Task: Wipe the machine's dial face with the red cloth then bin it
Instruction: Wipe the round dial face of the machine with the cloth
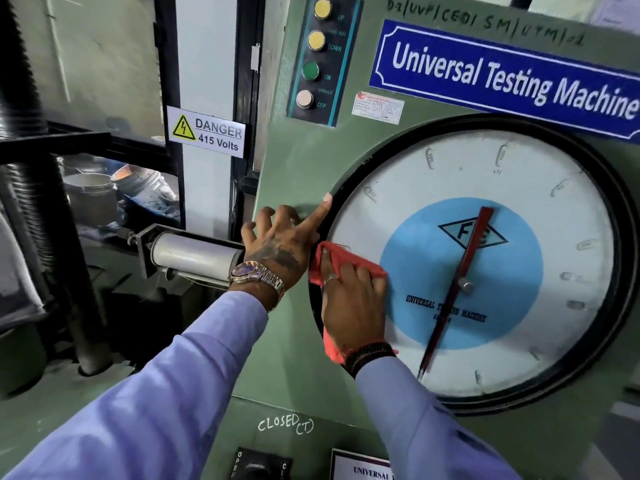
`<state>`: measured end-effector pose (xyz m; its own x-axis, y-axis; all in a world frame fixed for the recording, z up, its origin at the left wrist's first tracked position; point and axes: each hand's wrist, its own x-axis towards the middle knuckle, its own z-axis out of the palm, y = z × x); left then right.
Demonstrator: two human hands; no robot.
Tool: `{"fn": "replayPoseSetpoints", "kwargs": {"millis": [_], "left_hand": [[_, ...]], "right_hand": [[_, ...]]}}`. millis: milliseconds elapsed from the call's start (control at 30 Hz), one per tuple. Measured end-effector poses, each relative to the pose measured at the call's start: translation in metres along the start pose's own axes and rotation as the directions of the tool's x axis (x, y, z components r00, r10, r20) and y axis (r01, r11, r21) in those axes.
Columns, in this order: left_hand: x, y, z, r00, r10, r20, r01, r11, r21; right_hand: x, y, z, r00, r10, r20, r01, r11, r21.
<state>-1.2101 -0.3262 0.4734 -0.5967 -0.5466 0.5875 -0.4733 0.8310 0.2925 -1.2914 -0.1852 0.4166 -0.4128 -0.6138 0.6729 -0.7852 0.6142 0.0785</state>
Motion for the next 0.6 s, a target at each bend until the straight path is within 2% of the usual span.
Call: {"fn": "replayPoseSetpoints", "kwargs": {"millis": [200, 400, 500, 600], "left_hand": [[-0.007, 0.001, 0.004, 0.999, -0.035, 0.024, 0.035, 0.999, 0.006], [-0.008, 0.002, 0.003, 0.998, -0.033, 0.045, 0.032, 0.999, 0.009], [-0.010, 0.001, 0.005, 0.999, -0.046, 0.029, 0.046, 0.999, -0.009], [-0.013, -0.001, 0.006, 0.999, -0.047, 0.016, 0.047, 0.999, -0.027]], "right_hand": [[-0.061, 0.002, 0.021, 0.991, -0.046, 0.127, 0.052, 0.998, -0.041], [0.001, -0.013, 0.004, 0.998, 0.047, 0.039, -0.049, 0.998, 0.035], [-0.007, -0.013, 0.003, 0.994, 0.052, 0.101, -0.054, 0.998, 0.021], [-0.048, -0.003, 0.009, 0.972, -0.027, 0.232, 0.035, 0.999, -0.030]]}}
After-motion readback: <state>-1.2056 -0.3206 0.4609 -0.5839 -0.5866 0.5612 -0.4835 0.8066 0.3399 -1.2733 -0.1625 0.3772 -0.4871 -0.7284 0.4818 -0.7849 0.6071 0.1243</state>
